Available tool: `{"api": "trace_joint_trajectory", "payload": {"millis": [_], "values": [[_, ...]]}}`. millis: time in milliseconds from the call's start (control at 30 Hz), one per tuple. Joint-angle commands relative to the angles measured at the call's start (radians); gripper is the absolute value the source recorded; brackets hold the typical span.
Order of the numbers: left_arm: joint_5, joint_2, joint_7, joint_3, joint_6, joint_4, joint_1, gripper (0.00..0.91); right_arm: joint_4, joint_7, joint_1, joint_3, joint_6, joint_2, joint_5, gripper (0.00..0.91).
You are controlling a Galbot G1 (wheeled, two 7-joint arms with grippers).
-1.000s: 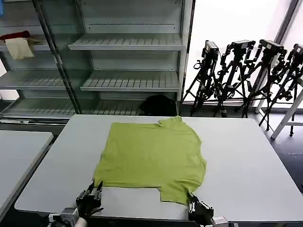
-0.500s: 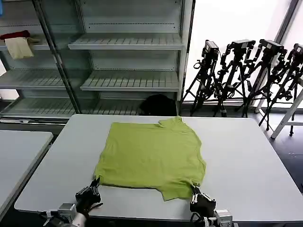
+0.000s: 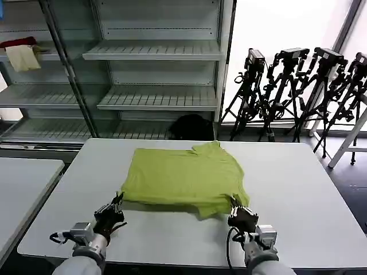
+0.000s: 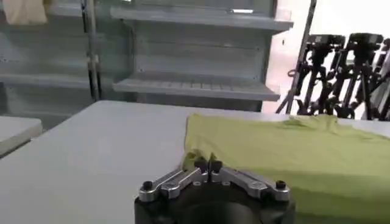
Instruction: Fold and organize the clothes.
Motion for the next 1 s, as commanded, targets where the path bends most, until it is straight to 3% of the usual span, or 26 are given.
{"api": "trace_joint_trajectory", "payload": {"millis": [33, 267, 300, 333, 367, 733, 1000], "values": [[-0.011, -0.002, -0.002, 0.000, 0.022, 0.071, -0.085, 0.000, -0.071, -0.001, 0.109, 0.005, -0.004, 0.007, 0.005, 0.000], [0.012, -0.009, 0.003, 0.006, 0.024, 0.115, -0.103, 0.010, -0.138, -0.020, 0.137, -0.004, -0.003, 0.027, -0.037, 0.000], [0.013, -0.009, 0.004, 0.006, 0.024, 0.118, -0.104, 0.030, -0.143, -0.021, 0.137, -0.004, -0.003, 0.028, -0.039, 0.907], [0.015, -0.009, 0.010, 0.009, 0.022, 0.124, -0.106, 0.312, -0.151, -0.023, 0.138, -0.003, -0.002, 0.031, -0.041, 0.907], [0.017, -0.009, 0.013, 0.010, 0.022, 0.128, -0.108, 0.907, -0.156, -0.025, 0.141, -0.002, -0.002, 0.032, -0.043, 0.907], [0.052, -0.016, 0.032, 0.010, 0.003, 0.129, -0.109, 0.907, -0.193, -0.028, 0.158, 0.002, 0.022, 0.048, -0.060, 0.907], [0.065, -0.013, 0.037, 0.009, -0.004, 0.081, -0.074, 0.907, -0.150, -0.033, 0.129, 0.032, 0.020, 0.010, -0.050, 0.907]]}}
